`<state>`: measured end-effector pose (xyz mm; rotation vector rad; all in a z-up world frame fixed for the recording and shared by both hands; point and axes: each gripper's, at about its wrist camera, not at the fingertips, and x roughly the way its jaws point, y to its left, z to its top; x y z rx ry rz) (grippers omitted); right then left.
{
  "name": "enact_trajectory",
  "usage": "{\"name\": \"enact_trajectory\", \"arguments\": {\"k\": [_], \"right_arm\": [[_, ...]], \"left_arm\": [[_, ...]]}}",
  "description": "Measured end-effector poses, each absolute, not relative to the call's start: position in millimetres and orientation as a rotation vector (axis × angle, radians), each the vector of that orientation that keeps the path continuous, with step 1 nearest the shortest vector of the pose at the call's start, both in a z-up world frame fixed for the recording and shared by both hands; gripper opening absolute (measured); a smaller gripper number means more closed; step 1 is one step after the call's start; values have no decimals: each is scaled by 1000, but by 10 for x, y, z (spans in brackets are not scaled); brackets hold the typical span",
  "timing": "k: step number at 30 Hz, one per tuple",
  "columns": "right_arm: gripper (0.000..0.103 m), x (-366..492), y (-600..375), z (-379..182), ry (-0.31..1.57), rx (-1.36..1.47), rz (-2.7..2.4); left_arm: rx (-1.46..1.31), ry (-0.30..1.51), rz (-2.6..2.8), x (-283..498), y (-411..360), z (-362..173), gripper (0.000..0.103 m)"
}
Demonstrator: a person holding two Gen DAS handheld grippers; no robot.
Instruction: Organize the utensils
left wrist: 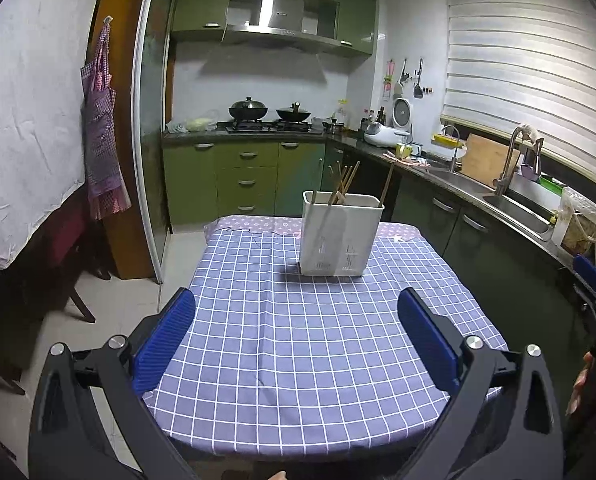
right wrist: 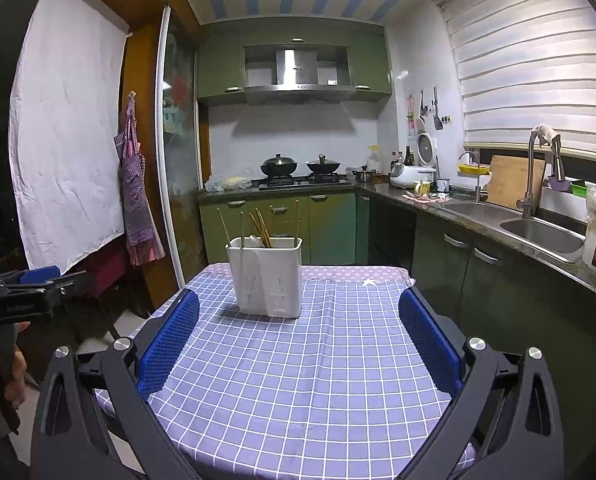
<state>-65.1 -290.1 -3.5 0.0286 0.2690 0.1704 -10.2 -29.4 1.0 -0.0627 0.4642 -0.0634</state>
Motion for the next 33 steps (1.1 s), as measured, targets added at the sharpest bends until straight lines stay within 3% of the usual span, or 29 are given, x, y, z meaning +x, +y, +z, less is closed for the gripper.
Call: {"name": "enact_trajectory", "arguments": {"k": [33], "right_arm": [[98,-555,-2820,-19,287,18,165]], "left_arm": [[-46,473,-48,-72,-355,21,96]]}}
